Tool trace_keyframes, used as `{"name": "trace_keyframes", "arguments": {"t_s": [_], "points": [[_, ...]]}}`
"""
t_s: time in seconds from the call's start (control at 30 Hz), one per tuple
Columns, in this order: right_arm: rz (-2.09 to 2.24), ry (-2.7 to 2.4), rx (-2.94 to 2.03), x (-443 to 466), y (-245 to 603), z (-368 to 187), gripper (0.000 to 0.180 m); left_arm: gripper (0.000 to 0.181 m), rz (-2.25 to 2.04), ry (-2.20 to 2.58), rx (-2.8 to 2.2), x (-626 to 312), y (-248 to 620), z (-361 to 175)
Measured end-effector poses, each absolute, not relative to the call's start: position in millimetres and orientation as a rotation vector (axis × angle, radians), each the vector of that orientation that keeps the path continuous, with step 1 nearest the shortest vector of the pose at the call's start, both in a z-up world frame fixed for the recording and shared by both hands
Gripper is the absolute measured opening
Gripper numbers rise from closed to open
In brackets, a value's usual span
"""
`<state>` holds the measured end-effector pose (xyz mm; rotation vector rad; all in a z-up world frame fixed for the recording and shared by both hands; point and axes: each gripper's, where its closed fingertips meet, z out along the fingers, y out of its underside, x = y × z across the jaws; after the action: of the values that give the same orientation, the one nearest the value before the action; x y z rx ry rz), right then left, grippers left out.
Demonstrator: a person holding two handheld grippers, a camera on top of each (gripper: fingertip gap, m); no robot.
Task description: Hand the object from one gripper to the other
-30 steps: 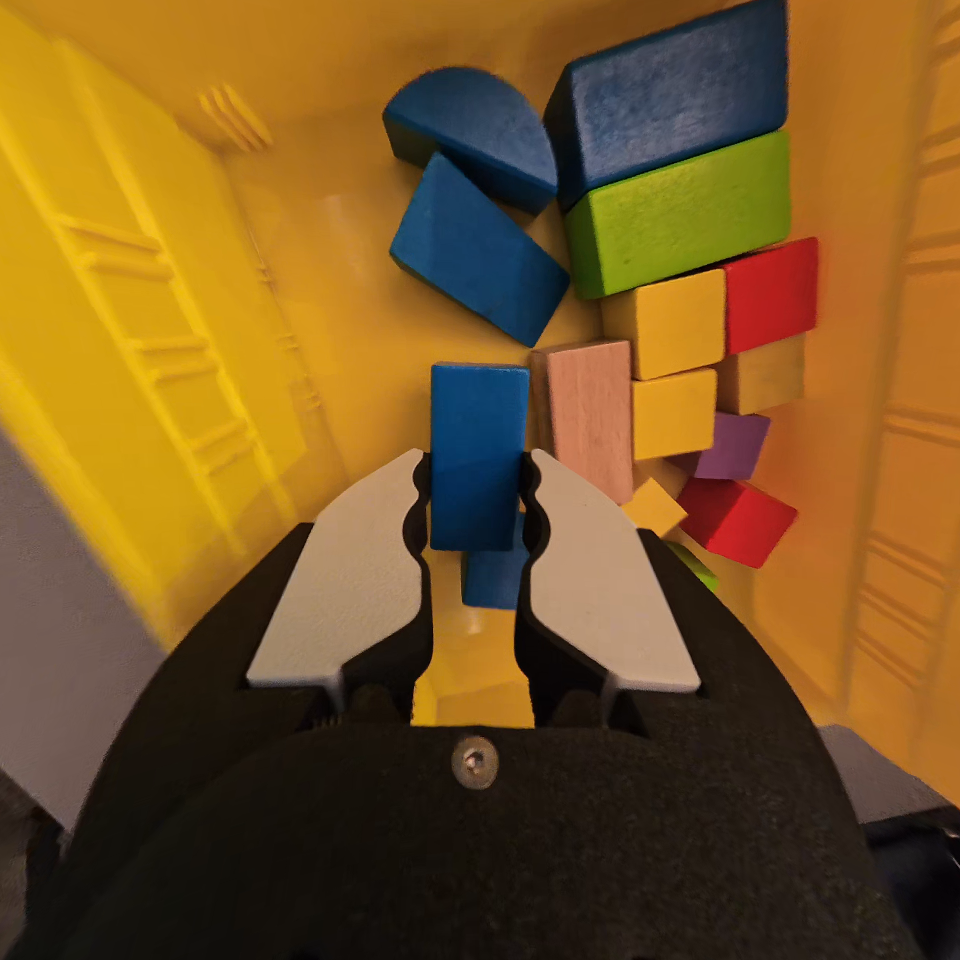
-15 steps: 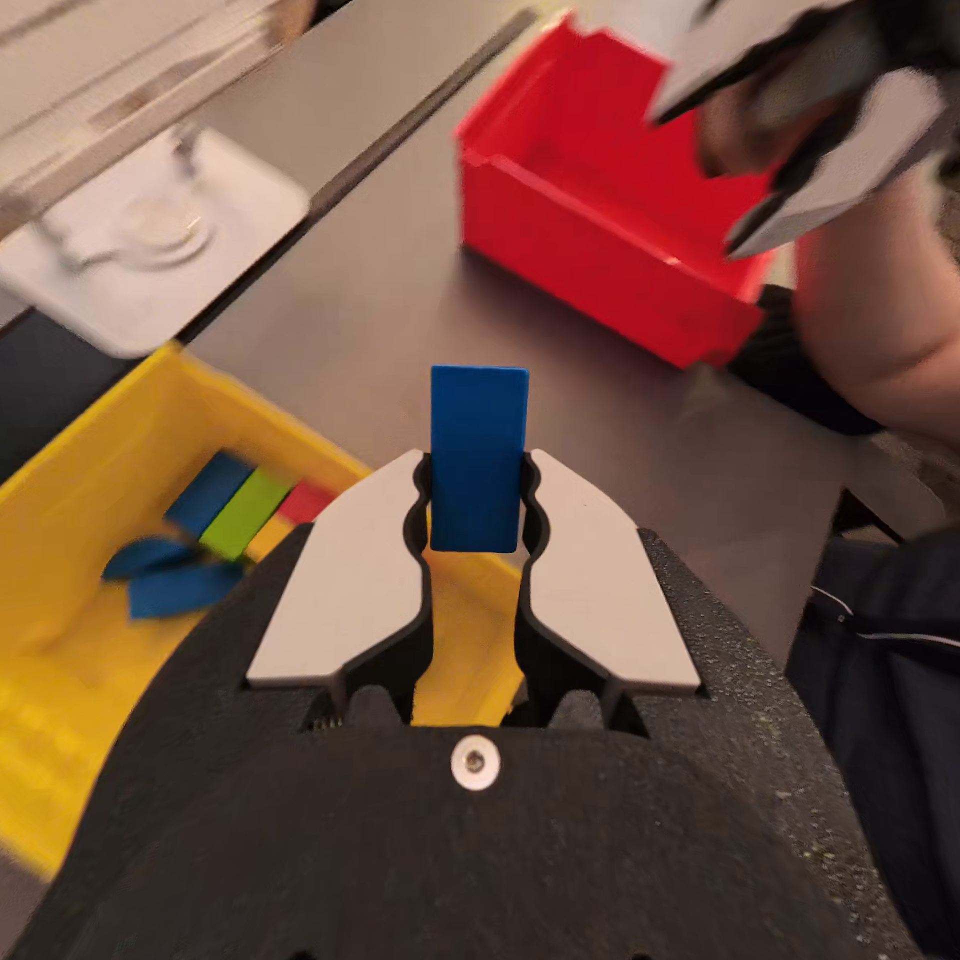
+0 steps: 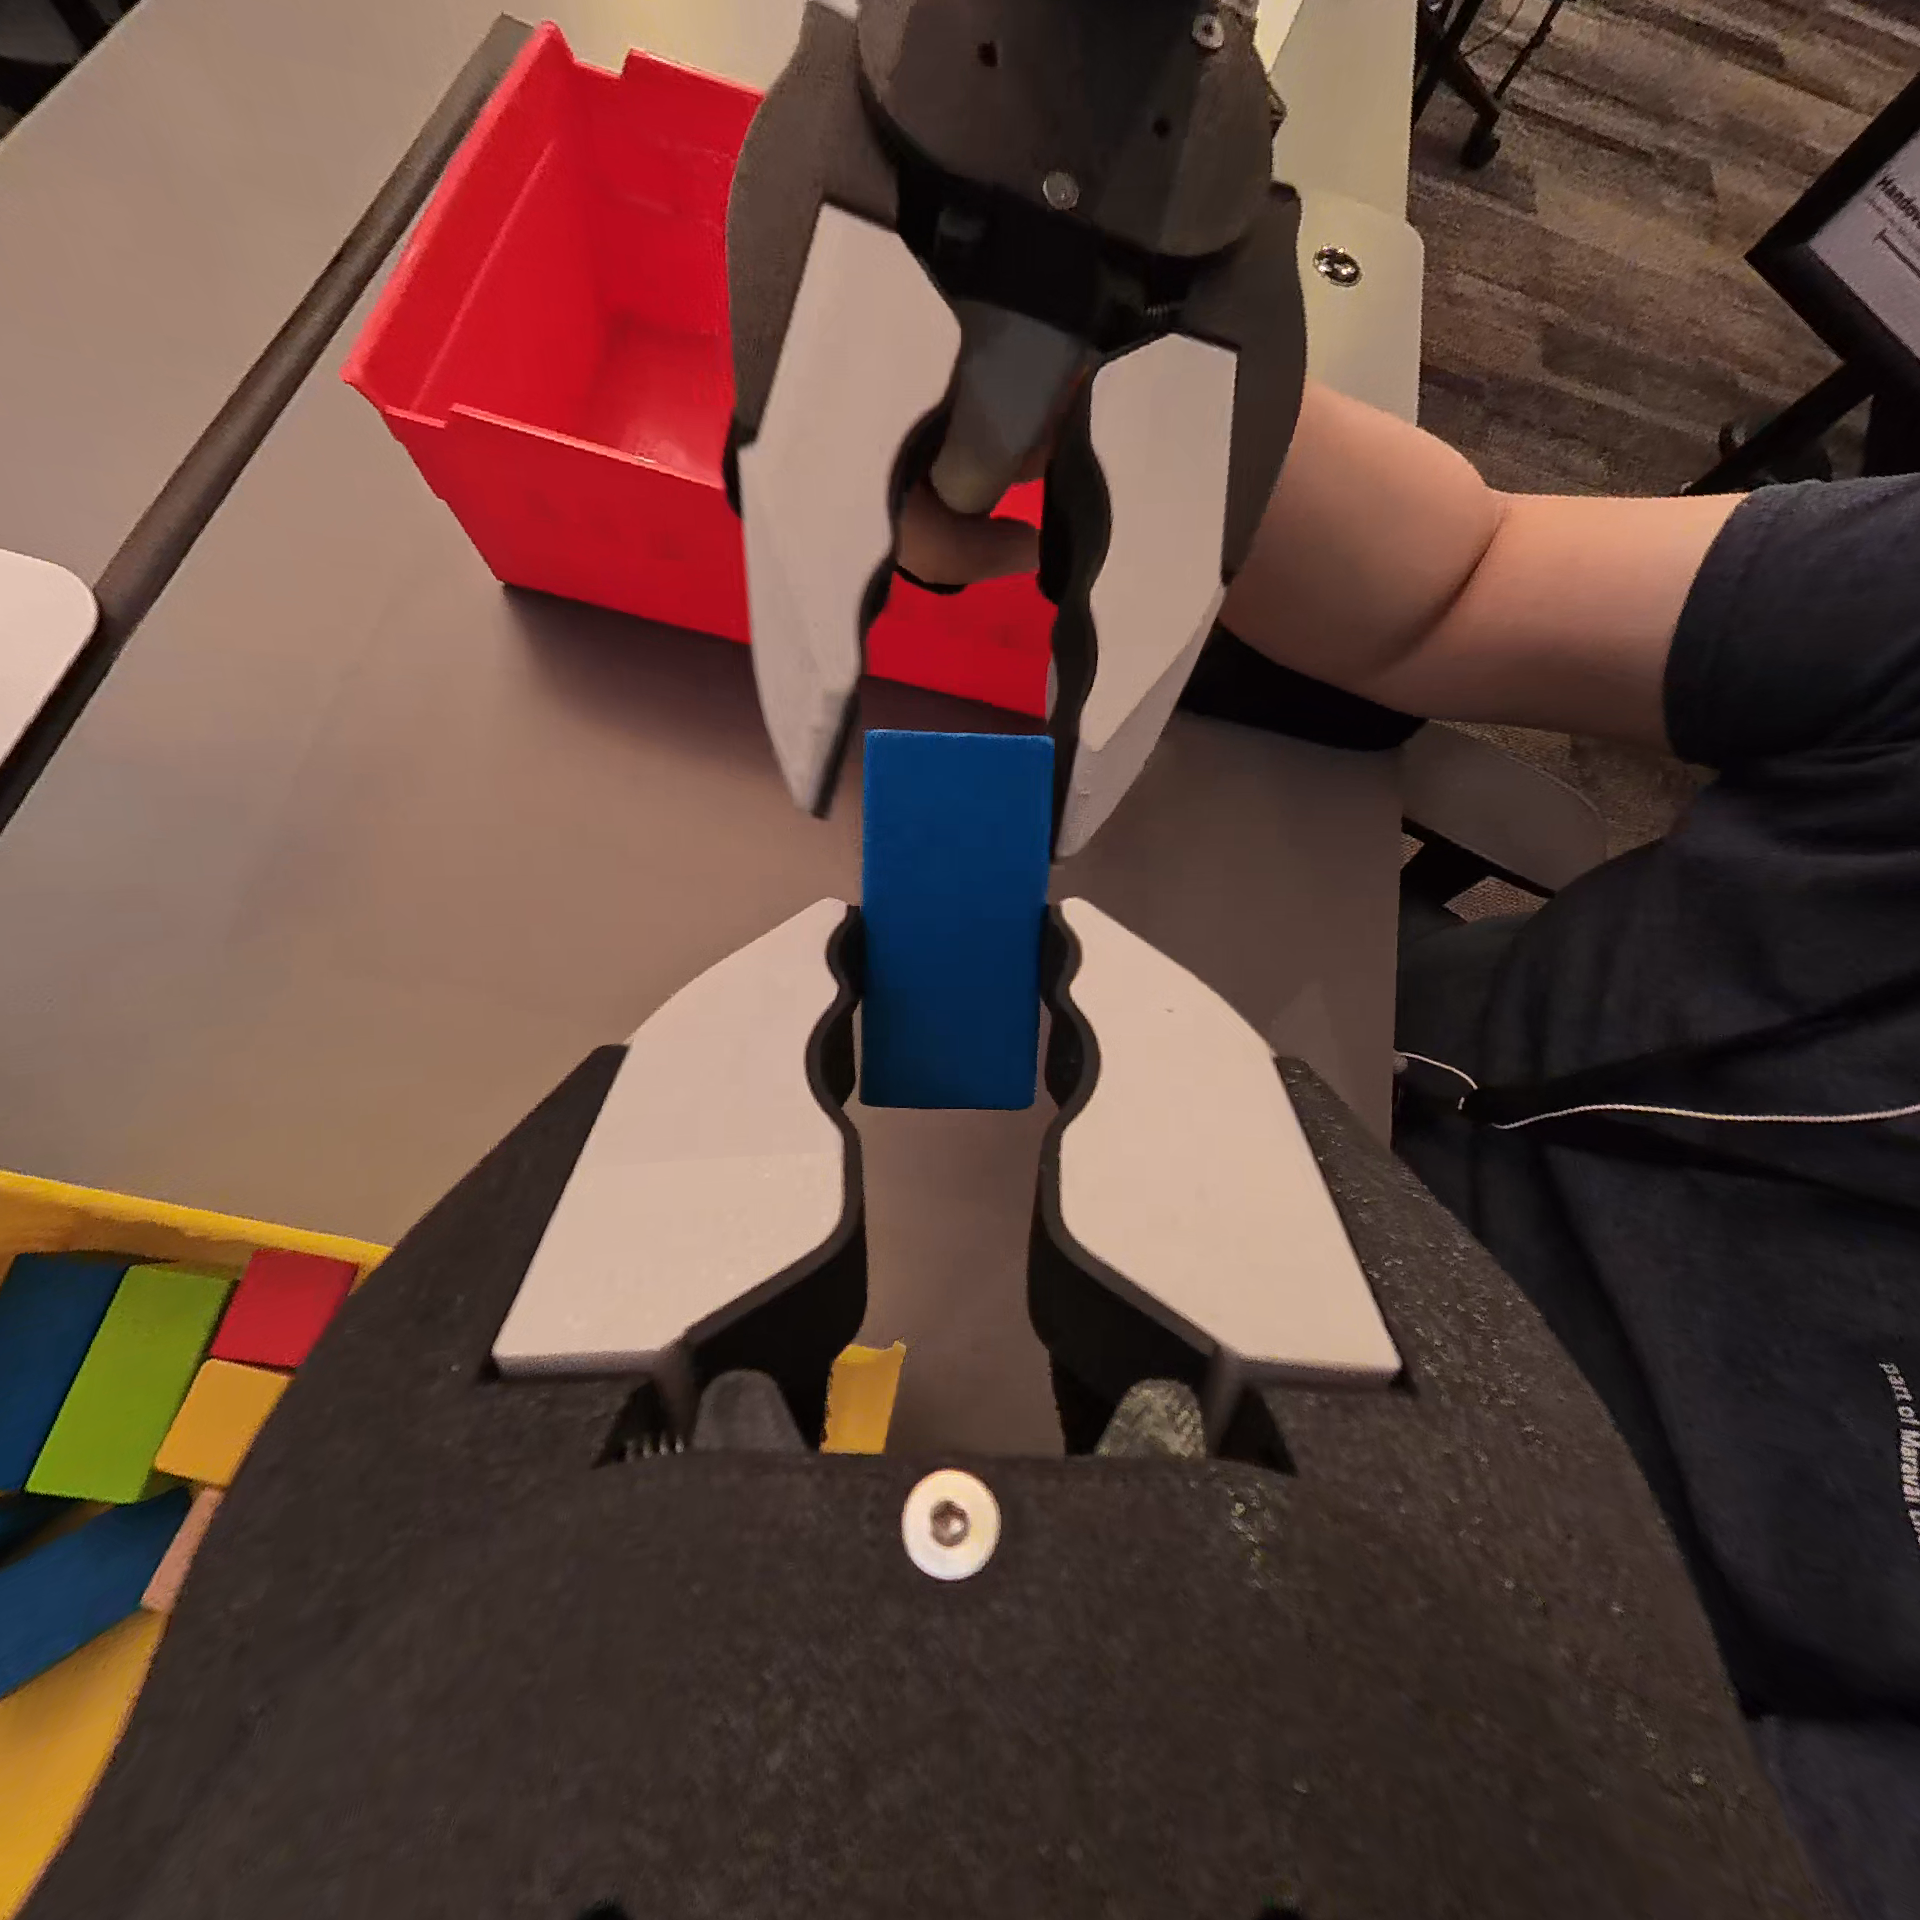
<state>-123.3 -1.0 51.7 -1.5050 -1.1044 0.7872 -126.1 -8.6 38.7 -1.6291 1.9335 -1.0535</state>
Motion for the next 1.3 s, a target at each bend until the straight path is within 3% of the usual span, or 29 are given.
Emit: {"name": "trace_keyframes", "arguments": {"t_s": [0.17, 0.23, 0.3, 0.47, 0.6, 0.77, 1.0, 1.3], "points": [[0.806, -1.143, -1.562, -122, -5, 47, 0.034, 0.033, -1.041, 1.958, -1.616, -124, -11, 34], [0.738, -1.148, -1.617, -112, -3, 46, 0.034, 0.057, -1.084, 1.909, -1.603, -123, -10, 43], [0.628, -1.137, -1.675, -87, -1, 48, 0.034, 0.064, -1.096, 1.836, -1.593, -126, -2, 54], [0.310, -0.641, -1.811, 66, 16, 70, 0.034, 0.057, -1.132, 1.723, -1.603, -139, 15, 69], [0.041, -0.328, -2.059, 174, 15, 19, 0.034, 0.054, -1.126, 1.729, -1.622, -138, 16, 66], [0.284, -0.318, -2.080, 167, 38, -27, 0.034, 0.053, -1.106, 1.782, -1.617, -134, 9, 59], [0.281, -0.387, -2.208, 159, 60, -91, 0.034, 0.051, -1.104, 1.800, -1.625, -132, 7, 55], [0.300, -0.454, -2.229, 152, 61, -112, 0.034, 0.048, -1.117, 1.813, -1.646, -133, 5, 53]]}}
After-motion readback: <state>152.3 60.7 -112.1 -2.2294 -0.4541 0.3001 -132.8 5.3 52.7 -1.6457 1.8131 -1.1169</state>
